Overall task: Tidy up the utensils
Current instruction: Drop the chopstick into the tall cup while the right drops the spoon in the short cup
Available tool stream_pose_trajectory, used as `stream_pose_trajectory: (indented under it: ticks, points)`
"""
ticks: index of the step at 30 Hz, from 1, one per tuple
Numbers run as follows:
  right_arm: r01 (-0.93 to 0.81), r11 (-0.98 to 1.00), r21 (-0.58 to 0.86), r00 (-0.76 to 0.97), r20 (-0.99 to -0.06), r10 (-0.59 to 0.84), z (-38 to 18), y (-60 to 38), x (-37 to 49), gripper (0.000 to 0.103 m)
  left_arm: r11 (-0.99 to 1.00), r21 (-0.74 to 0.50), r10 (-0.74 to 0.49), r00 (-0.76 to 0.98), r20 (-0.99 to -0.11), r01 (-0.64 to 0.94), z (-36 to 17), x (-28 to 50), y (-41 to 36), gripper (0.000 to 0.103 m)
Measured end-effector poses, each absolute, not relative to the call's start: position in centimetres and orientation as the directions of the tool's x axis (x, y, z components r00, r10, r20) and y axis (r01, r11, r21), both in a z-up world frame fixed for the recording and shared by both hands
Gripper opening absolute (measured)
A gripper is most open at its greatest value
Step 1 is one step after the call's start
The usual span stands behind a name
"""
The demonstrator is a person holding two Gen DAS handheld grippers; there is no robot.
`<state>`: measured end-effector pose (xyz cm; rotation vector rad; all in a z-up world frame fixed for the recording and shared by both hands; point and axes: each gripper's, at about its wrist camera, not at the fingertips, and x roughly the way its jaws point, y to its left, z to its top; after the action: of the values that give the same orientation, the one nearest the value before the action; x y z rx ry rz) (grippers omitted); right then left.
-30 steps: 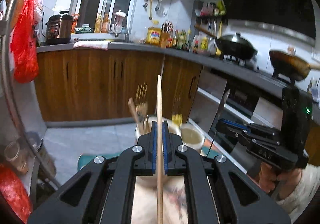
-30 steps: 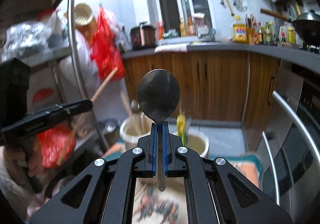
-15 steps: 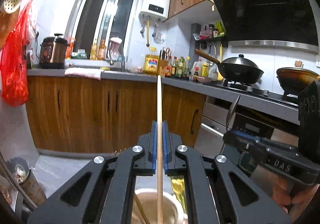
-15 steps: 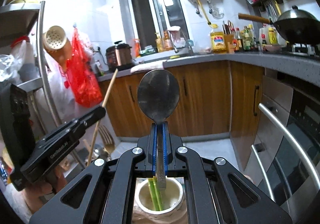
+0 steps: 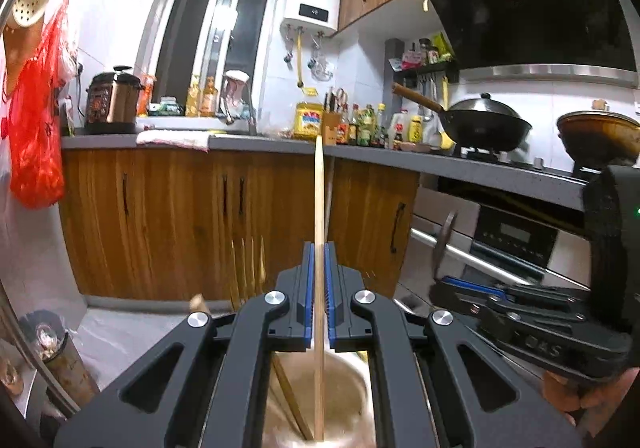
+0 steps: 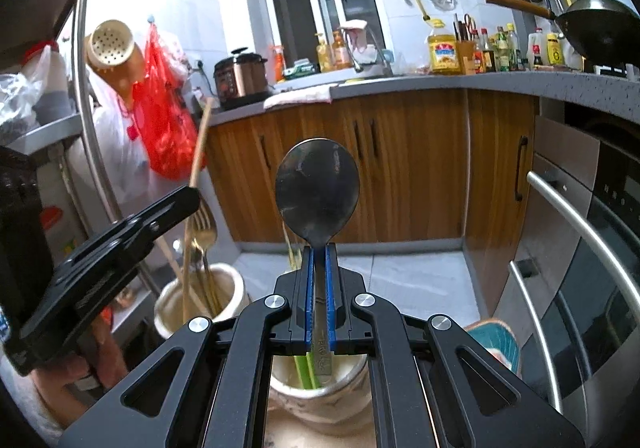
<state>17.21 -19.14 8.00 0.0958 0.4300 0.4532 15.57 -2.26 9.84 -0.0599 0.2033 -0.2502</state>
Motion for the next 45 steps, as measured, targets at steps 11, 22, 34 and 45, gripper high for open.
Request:
stream_pose_trajectory:
  ticks: [11,22,34,45]
  points:
    - [-0.355,0.901,0.248,0.774,-0.462,0.432,4.7,-20.0,17.4,0.007,0.966,-0.091,-0.258,0.867,-0.427,0.243,6.8,13.6,-1.9,0.005]
    - [-0.323,0.909,0.264,0.772,-0.483,0.414,4.4,-20.6,18.5,0.007,0.967,-0.088,-0.254,0.862,-0.440,0.240,6.4,12.7,-1.7,0.041]
    - [-0.306,0.916,0.259,0.767,-0.503,0.398,4.2,-20.6,19.0,0.029,0.974,-0.087,-0.226,0.887,-0.403,0.208,7.5,11.5,-1.0,0.068]
    - [-0.324,0.913,0.248,0.780,-0.476,0.406,5.4,-21.3,16.6,0.080,0.985,-0.082,-0.170,0.911,-0.375,0.150,8.8,9.7,0.5,0.088]
